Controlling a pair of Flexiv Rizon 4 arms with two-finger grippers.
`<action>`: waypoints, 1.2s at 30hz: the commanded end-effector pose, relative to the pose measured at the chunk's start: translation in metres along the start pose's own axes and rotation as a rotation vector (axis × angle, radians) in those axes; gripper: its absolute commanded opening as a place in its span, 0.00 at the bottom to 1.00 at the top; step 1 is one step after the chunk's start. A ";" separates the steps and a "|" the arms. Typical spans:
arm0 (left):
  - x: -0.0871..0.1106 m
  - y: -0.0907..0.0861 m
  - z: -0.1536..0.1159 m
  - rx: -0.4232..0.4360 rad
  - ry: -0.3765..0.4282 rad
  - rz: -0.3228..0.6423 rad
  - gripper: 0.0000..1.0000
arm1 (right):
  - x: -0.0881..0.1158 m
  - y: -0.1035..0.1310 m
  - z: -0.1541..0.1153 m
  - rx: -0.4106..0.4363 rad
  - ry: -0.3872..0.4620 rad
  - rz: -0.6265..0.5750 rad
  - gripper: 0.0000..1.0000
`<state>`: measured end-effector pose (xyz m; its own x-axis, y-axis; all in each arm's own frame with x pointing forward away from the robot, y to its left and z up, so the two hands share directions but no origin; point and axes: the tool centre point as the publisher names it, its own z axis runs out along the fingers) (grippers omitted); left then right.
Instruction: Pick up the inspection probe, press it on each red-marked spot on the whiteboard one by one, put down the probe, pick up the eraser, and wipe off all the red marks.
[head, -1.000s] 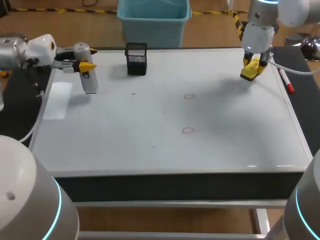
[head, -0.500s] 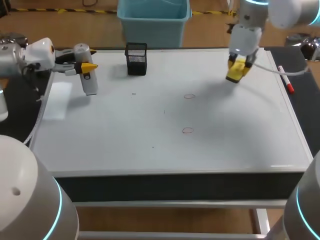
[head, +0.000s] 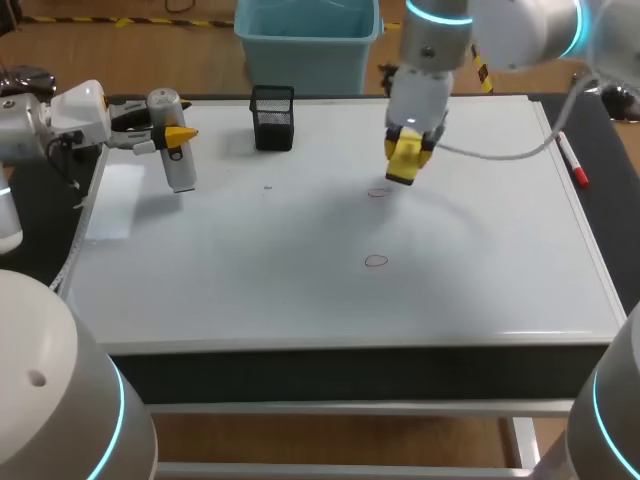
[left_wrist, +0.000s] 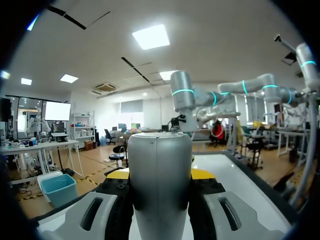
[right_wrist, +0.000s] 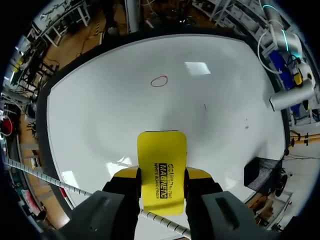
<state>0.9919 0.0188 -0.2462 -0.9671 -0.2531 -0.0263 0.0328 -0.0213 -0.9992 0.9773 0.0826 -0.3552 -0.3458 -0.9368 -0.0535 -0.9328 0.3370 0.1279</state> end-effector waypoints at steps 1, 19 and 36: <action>0.001 -0.001 0.000 -0.001 -0.004 0.002 0.00 | -0.022 0.010 0.015 0.006 0.069 -0.026 0.00; 0.001 -0.001 0.000 -0.001 -0.004 0.002 0.00 | -0.040 0.017 0.044 0.042 0.183 -0.113 0.00; 0.001 -0.001 0.000 -0.001 -0.004 0.002 0.00 | -0.037 0.018 0.059 0.080 0.169 -0.157 0.00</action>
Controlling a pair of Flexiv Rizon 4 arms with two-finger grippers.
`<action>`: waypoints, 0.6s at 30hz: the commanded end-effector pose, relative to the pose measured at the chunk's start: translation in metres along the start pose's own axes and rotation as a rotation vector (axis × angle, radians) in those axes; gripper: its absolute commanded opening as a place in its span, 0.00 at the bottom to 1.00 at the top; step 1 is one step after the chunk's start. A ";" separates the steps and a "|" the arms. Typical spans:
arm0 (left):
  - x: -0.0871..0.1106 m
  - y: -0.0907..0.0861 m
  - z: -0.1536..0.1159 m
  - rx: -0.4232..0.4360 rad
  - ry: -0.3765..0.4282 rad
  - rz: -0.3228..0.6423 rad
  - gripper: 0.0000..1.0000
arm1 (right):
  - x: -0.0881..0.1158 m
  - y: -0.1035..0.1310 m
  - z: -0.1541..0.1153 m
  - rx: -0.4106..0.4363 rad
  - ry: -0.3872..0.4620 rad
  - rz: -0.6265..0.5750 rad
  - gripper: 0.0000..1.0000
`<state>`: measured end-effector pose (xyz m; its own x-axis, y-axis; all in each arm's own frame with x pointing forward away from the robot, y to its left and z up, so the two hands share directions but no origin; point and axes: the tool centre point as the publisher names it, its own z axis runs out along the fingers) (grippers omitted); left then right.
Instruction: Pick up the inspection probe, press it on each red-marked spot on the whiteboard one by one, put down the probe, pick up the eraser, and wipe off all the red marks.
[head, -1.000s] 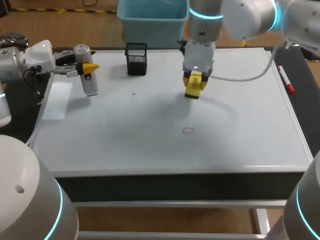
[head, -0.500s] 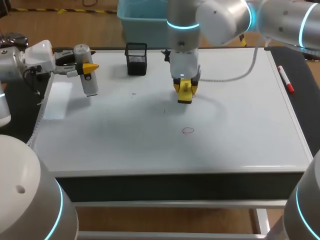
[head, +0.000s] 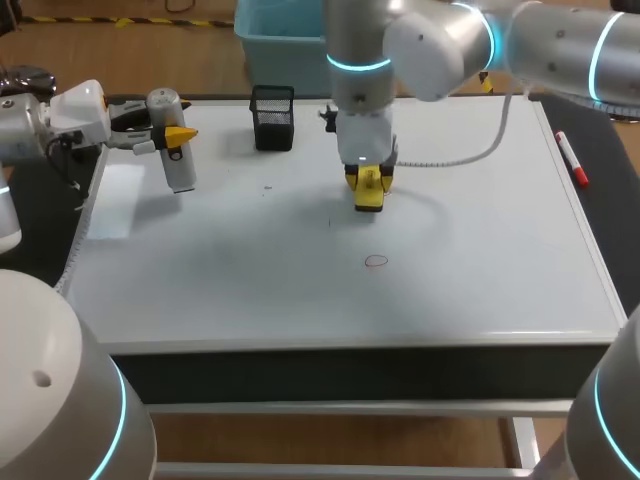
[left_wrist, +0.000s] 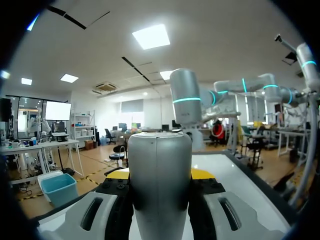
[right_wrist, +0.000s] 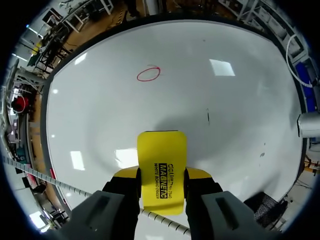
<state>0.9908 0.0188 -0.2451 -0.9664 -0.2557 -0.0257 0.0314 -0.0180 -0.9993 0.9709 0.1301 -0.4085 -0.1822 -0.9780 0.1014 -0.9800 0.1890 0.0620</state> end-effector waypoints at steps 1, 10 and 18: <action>0.000 0.000 0.000 0.003 -0.002 0.002 0.00 | 0.002 0.003 0.002 0.014 0.003 -0.003 0.00; 0.000 0.000 0.000 0.003 -0.002 0.002 0.00 | 0.004 0.001 0.010 0.012 0.011 -0.008 0.00; 0.000 0.000 0.000 0.003 -0.002 0.002 0.00 | 0.008 -0.001 0.015 0.009 0.015 -0.007 0.00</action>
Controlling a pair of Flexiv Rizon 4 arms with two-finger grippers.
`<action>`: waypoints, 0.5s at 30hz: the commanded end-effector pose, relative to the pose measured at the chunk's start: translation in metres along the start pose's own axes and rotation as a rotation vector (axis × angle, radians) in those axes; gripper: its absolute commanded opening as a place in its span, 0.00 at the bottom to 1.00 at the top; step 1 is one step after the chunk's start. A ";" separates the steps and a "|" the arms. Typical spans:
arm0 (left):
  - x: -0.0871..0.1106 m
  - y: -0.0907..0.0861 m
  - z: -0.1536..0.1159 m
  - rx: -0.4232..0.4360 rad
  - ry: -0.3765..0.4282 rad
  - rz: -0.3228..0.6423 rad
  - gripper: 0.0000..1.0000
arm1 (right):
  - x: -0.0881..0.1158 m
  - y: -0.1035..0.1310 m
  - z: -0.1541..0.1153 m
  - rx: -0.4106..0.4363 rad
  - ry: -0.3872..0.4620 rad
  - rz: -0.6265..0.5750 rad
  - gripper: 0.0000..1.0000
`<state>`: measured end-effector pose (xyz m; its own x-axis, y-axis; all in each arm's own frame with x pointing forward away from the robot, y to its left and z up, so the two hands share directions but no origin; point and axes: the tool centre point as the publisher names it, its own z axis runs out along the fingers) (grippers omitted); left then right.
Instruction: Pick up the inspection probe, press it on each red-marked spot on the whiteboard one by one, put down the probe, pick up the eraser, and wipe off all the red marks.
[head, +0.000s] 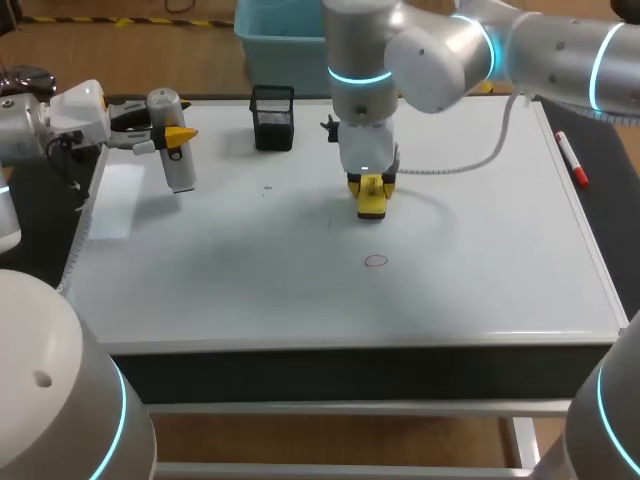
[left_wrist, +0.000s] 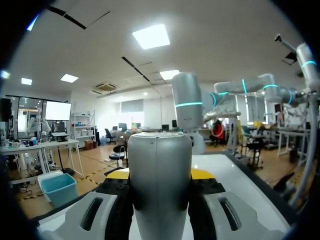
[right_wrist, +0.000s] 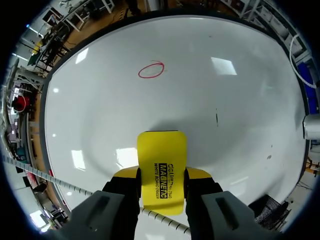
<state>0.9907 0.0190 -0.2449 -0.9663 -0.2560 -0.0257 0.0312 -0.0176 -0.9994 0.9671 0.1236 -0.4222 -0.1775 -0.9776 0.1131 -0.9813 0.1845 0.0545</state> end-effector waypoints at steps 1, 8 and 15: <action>0.000 0.000 0.001 0.003 -0.001 0.003 0.00 | 0.003 -0.003 0.001 0.001 0.004 -0.002 0.00; 0.000 0.000 0.001 0.003 -0.001 0.003 0.00 | 0.019 -0.010 0.004 -0.002 0.016 0.042 0.00; 0.000 0.000 0.001 0.003 -0.001 0.003 0.00 | 0.043 -0.020 0.009 -0.005 0.033 0.094 0.00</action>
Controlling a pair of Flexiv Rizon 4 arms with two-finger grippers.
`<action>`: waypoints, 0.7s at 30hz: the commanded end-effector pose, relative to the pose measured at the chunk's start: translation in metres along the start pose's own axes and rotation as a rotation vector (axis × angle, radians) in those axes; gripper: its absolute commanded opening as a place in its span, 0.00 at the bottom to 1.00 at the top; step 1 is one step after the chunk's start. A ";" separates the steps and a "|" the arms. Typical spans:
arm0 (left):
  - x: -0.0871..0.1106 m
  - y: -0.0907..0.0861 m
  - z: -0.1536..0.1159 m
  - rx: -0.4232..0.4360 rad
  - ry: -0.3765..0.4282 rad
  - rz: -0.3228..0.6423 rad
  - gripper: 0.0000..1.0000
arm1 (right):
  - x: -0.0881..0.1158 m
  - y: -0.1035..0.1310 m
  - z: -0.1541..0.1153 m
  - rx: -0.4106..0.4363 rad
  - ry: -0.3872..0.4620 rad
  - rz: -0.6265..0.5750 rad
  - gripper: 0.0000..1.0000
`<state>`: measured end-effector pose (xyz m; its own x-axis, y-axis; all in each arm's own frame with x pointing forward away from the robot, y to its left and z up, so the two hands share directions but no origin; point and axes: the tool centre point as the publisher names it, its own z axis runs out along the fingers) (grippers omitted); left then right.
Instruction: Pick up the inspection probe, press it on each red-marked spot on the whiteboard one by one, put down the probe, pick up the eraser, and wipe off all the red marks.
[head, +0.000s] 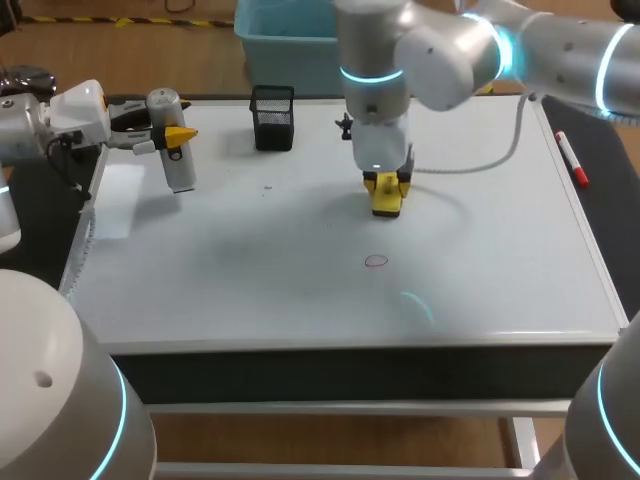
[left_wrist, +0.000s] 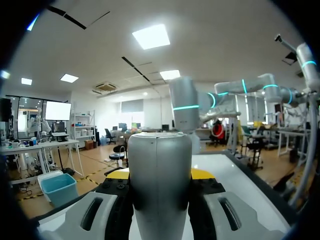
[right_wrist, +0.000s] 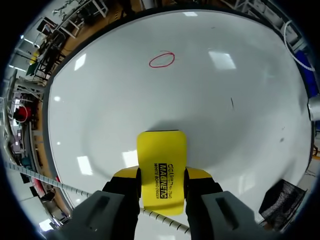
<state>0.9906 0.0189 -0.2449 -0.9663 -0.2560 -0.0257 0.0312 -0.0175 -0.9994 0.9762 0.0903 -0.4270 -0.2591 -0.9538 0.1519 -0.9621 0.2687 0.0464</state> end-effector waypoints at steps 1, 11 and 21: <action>0.000 0.000 0.001 0.003 -0.001 0.003 0.00 | 0.015 -0.006 0.002 -0.003 -0.001 0.014 0.00; 0.000 0.000 0.001 0.003 -0.001 0.003 0.00 | 0.034 -0.016 0.004 -0.003 0.005 0.063 0.00; 0.000 0.000 0.001 0.003 -0.001 0.003 0.00 | 0.060 -0.033 -0.024 -0.016 -0.065 0.092 0.00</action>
<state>0.9905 0.0189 -0.2449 -0.9663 -0.2561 -0.0257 0.0312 -0.0176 -0.9994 0.9943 0.0451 -0.4110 -0.3463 -0.9296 0.1258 -0.9347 0.3534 0.0379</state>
